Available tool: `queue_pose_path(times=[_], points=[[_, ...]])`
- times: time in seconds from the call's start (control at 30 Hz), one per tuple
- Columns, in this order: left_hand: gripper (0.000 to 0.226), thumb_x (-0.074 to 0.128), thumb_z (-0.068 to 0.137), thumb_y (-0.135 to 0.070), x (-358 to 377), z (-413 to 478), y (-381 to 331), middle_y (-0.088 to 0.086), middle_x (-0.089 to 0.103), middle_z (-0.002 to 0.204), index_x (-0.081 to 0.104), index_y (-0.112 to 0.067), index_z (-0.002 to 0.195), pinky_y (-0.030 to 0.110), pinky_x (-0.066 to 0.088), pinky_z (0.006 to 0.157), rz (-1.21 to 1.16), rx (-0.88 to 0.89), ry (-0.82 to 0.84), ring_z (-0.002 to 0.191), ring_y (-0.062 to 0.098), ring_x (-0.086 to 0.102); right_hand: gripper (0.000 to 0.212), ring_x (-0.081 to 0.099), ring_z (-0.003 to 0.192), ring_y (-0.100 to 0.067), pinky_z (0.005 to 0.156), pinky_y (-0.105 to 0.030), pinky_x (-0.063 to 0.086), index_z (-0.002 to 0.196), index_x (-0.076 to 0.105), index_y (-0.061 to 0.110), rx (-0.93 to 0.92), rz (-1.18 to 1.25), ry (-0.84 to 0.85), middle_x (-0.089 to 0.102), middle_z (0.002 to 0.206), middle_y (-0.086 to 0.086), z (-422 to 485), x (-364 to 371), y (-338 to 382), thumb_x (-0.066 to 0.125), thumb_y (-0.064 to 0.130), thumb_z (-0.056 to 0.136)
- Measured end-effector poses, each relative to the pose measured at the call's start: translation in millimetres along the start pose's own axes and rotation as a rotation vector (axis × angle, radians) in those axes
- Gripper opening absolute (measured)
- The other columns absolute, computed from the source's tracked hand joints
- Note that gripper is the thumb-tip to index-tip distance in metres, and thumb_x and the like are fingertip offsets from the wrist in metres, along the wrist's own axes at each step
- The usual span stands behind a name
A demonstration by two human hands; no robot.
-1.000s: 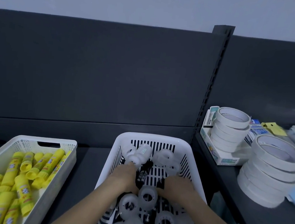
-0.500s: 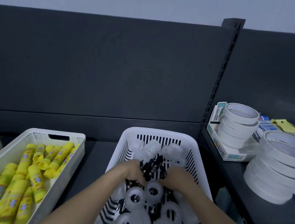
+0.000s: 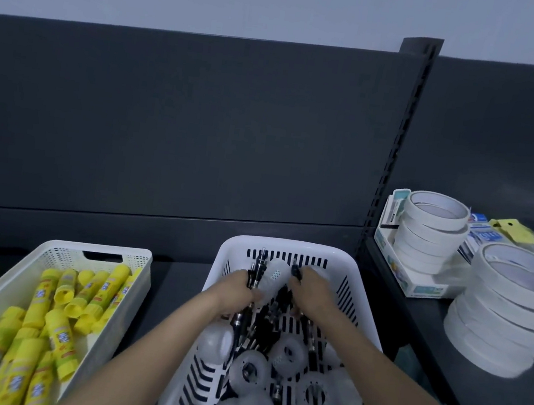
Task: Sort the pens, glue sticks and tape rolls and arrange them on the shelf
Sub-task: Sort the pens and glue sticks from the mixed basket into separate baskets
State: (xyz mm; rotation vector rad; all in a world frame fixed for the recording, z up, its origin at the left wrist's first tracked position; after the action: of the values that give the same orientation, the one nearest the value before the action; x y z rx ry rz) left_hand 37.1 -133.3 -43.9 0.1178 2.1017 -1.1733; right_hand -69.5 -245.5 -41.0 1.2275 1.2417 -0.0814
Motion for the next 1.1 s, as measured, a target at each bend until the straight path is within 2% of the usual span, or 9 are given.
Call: queue_pose_path(times=[0.07,0.2,0.33,0.43,0.63,0.77,0.83,0.97,1.1], points=[[0.029,0.052,0.093,-0.028,-6,-1,-2,0.012,0.058,0.109,0.049,-0.004,0.109,0.038,0.048,0.091,-0.030,0.015,-0.062,0.104,0.028,0.058,0.023,0.056,0.065,-0.021,0.052,-0.026,0.041,0.089,0.053,0.006,-0.003,-0.124,0.103,0.056,0.072,-0.005,-1,14,4,0.044,0.026,0.096],[0.030,0.048,0.095,-0.027,-9,-1,3,0.013,0.058,0.117,0.047,-0.005,0.115,0.039,0.046,0.095,-0.123,0.023,-0.113,0.107,0.027,0.057,0.032,0.041,0.048,-0.009,0.043,-0.019,0.030,0.061,0.042,0.018,-0.086,-0.134,0.127,0.045,0.055,0.003,-10,30,6,0.063,0.026,0.082],[0.030,0.048,0.095,-0.028,-5,0,3,0.011,0.057,0.113,0.046,-0.004,0.114,0.036,0.046,0.091,-0.072,0.027,-0.089,0.105,0.025,0.056,0.021,0.043,0.051,-0.009,0.047,-0.017,0.033,0.064,0.052,0.014,-0.086,0.019,0.208,0.048,0.059,0.001,-16,15,1,0.065,0.014,0.080],[0.028,0.048,0.095,-0.029,1,-2,3,0.010,0.058,0.108,0.046,-0.004,0.109,0.035,0.045,0.085,-0.005,0.024,-0.052,0.102,0.027,0.056,0.021,0.044,0.057,-0.015,0.053,-0.025,0.035,0.066,0.046,0.013,-0.010,-0.224,0.295,0.046,0.062,-0.001,-17,12,-18,0.058,0.011,0.083],[0.026,0.049,0.093,-0.030,4,-5,6,0.012,0.057,0.098,0.047,-0.006,0.100,0.041,0.047,0.088,-0.002,0.015,-0.052,0.092,0.026,0.056,0.037,0.045,0.053,-0.013,0.046,-0.022,0.032,0.061,0.037,0.018,-0.069,-0.319,-0.045,0.045,0.058,0.002,-13,-2,-11,0.047,0.027,0.095],[0.020,0.047,0.094,-0.030,8,-9,6,0.002,0.049,0.086,0.042,-0.011,0.092,0.030,0.041,0.069,0.066,0.016,-0.050,0.081,0.019,0.047,0.019,0.051,0.061,-0.015,0.055,-0.025,0.041,0.077,0.050,0.015,-0.054,-0.398,0.148,0.055,0.069,-0.001,-10,22,-16,0.056,0.028,0.089],[0.020,0.046,0.095,-0.030,10,-11,7,0.001,0.049,0.085,0.041,-0.011,0.092,0.027,0.039,0.066,0.075,0.009,-0.041,0.080,0.018,0.046,0.028,0.044,0.054,-0.013,0.048,-0.023,0.033,0.063,0.039,0.017,-0.026,-0.384,0.181,0.047,0.061,0.000,-4,31,-22,0.052,0.015,0.088],[0.029,0.046,0.094,-0.031,8,-13,5,0.016,0.061,0.105,0.048,-0.003,0.105,0.039,0.049,0.081,0.019,0.016,-0.073,0.091,0.026,0.057,0.036,0.042,0.051,-0.013,0.048,-0.024,0.031,0.056,0.040,0.017,-0.039,-0.285,0.130,0.044,0.057,0.002,0,37,-8,0.049,0.027,0.090],[0.031,0.045,0.096,-0.030,4,-16,2,0.015,0.060,0.110,0.047,-0.002,0.111,0.035,0.047,0.084,0.032,0.020,-0.101,0.098,0.027,0.058,0.035,0.042,0.053,-0.011,0.046,-0.022,0.031,0.058,0.042,0.018,-0.016,-0.365,0.149,0.045,0.060,0.003,-6,51,5,0.053,0.035,0.086]])
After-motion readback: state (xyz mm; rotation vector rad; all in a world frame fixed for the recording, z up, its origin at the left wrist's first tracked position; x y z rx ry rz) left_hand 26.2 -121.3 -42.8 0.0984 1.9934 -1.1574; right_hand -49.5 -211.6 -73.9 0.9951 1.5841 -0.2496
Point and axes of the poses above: each hand's wrist, its own z-axis towards the middle knuckle, its own x-axis out of the palm, y = z × x, the point moved 3 cm from there along z, towards the middle knuckle
